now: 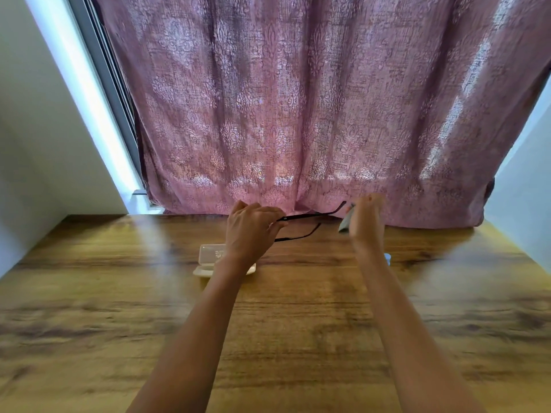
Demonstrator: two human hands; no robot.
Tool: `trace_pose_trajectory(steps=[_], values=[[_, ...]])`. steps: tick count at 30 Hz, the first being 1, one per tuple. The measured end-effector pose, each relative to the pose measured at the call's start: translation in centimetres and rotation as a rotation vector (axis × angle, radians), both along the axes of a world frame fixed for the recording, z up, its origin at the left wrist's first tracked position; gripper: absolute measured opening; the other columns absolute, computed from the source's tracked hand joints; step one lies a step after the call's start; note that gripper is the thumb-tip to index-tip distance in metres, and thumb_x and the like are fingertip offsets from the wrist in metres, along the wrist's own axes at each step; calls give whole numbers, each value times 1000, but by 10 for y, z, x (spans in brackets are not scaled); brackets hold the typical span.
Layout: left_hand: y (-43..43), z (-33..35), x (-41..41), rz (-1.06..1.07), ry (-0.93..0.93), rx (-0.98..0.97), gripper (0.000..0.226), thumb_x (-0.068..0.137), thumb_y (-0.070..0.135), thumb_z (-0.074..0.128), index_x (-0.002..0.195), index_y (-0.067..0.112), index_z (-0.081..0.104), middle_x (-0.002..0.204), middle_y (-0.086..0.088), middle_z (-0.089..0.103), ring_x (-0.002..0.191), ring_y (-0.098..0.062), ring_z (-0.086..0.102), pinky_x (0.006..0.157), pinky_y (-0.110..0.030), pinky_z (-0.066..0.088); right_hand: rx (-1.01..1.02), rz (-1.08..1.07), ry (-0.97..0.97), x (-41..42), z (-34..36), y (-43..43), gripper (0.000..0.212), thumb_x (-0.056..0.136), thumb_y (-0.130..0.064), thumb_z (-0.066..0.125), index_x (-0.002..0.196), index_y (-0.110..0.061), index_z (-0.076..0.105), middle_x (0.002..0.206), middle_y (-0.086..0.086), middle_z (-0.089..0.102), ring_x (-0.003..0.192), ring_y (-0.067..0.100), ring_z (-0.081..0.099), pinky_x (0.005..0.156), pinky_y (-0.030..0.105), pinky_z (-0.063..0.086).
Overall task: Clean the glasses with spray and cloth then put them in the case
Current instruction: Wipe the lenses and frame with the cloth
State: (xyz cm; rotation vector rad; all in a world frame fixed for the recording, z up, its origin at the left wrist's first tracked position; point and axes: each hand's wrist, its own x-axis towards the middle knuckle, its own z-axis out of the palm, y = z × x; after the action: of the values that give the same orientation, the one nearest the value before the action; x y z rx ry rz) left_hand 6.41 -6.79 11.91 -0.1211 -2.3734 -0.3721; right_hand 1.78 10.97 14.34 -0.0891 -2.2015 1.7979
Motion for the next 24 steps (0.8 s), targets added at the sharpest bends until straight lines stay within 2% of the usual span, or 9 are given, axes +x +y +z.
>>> trace_pose_trajectory(steps=[2, 4, 7, 9, 11, 13, 17, 21, 24], values=[[2, 0, -1, 6, -10, 1, 14, 73, 27, 75, 84, 18, 76, 87, 3, 75, 69, -18, 67, 74, -34, 42, 231, 59, 220, 7, 4, -9, 6, 89, -2, 41, 88, -5, 45, 79, 2, 45, 63, 7, 39, 54, 10, 36], [4, 1, -1, 10, -19, 0, 14, 74, 27, 74, 85, 19, 76, 87, 3, 75, 70, -19, 67, 73, -33, 41, 396, 168, 315, 12, 2, -22, 9, 88, 0, 49, 95, 0, 54, 95, 10, 51, 77, 12, 48, 64, 2, 36], [5, 2, -2, 10, 5, -21, 11, 75, 25, 72, 82, 19, 76, 84, 2, 76, 65, -20, 66, 69, -33, 42, 607, 359, 371, 21, -8, -39, 27, 88, -4, 54, 114, -2, 58, 116, 11, 57, 105, 17, 52, 88, 10, 33], [4, 3, -1, 14, 17, 1, 10, 75, 22, 69, 81, 18, 76, 83, 1, 76, 65, -22, 67, 69, -33, 41, 670, 433, 406, 27, -13, -48, 34, 88, -4, 53, 122, -5, 56, 122, 9, 58, 113, 19, 51, 95, 16, 32], [3, 2, 0, 18, 16, 53, 14, 77, 25, 65, 83, 18, 76, 86, 1, 76, 67, -21, 67, 70, -31, 37, 679, 408, 436, 27, -15, -48, 35, 87, -5, 56, 122, -8, 58, 120, 8, 62, 110, 19, 54, 92, 18, 36], [1, 2, 2, 15, 18, 99, 17, 78, 30, 65, 86, 20, 76, 89, 3, 75, 68, -20, 67, 72, -31, 35, 662, 320, 436, 21, -13, -39, 30, 85, -5, 60, 114, -9, 63, 111, 8, 67, 100, 18, 59, 84, 14, 36], [-8, 3, 4, -17, 23, 132, 15, 78, 29, 67, 86, 20, 76, 91, 4, 75, 71, -19, 68, 74, -31, 34, 651, 227, 366, 2, -11, -8, 21, 82, 1, 61, 102, -5, 68, 99, 10, 71, 93, 21, 64, 84, 23, 47], [-11, 5, 2, -35, 9, 139, 12, 77, 25, 69, 86, 20, 76, 91, 5, 75, 71, -19, 68, 74, -29, 35, 673, 198, 430, 5, -14, -7, 21, 82, 1, 62, 101, -3, 67, 98, 12, 70, 92, 23, 62, 85, 24, 46], [-2, 4, 1, -54, 0, 95, 12, 73, 22, 70, 82, 18, 76, 86, 3, 76, 67, -19, 68, 72, -35, 42, 703, 283, 492, 21, -25, -32, 25, 82, -3, 63, 107, -4, 66, 103, 9, 68, 96, 19, 62, 84, 17, 40]])
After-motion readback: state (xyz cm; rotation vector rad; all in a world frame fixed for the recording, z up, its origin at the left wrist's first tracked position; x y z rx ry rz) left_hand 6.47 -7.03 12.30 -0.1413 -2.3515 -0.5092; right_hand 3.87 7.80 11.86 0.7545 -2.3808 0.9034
